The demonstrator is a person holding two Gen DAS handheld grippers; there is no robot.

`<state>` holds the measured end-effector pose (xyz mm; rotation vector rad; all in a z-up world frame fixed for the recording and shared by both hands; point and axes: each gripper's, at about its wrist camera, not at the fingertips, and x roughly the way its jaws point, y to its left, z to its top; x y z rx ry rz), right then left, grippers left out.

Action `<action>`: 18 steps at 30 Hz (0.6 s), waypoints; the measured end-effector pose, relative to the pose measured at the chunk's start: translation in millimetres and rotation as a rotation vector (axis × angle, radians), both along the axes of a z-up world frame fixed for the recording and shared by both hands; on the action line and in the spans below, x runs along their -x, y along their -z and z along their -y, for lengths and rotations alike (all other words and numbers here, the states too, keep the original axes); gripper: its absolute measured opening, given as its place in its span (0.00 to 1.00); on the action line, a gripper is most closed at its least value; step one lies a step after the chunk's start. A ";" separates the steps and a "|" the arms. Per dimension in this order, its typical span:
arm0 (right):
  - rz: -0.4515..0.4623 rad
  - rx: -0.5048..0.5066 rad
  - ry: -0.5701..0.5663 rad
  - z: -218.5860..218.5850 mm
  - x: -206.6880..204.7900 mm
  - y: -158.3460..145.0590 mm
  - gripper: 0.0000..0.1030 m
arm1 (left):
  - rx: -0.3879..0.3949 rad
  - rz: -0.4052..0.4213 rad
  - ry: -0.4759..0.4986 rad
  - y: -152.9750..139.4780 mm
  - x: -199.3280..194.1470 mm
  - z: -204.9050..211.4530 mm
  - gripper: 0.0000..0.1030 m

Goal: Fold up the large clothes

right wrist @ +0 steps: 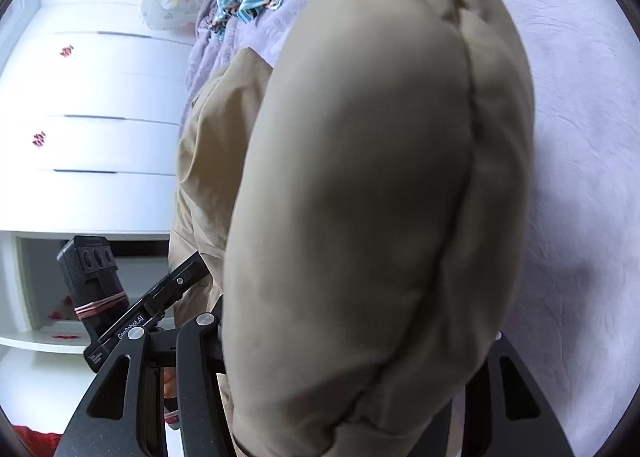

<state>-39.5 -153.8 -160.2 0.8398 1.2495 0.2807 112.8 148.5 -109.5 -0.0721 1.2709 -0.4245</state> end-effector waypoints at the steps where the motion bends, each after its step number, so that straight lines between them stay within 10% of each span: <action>1: -0.012 0.020 -0.009 0.1 -7.2 1.1 0.57 | 0.005 -0.003 -0.004 4.2 0.4 -0.9 0.71; 9: -0.101 0.221 -0.011 21.9 12.8 -29.0 0.62 | 0.014 0.001 0.021 8.1 8.0 2.2 0.72; 14: -0.058 0.444 0.054 33.8 47.6 -79.0 0.63 | 0.008 0.001 0.010 5.7 12.3 4.1 0.72; 18: 0.049 0.415 0.157 38.6 57.3 -105.3 0.65 | -0.004 0.009 0.020 4.9 13.9 7.7 0.72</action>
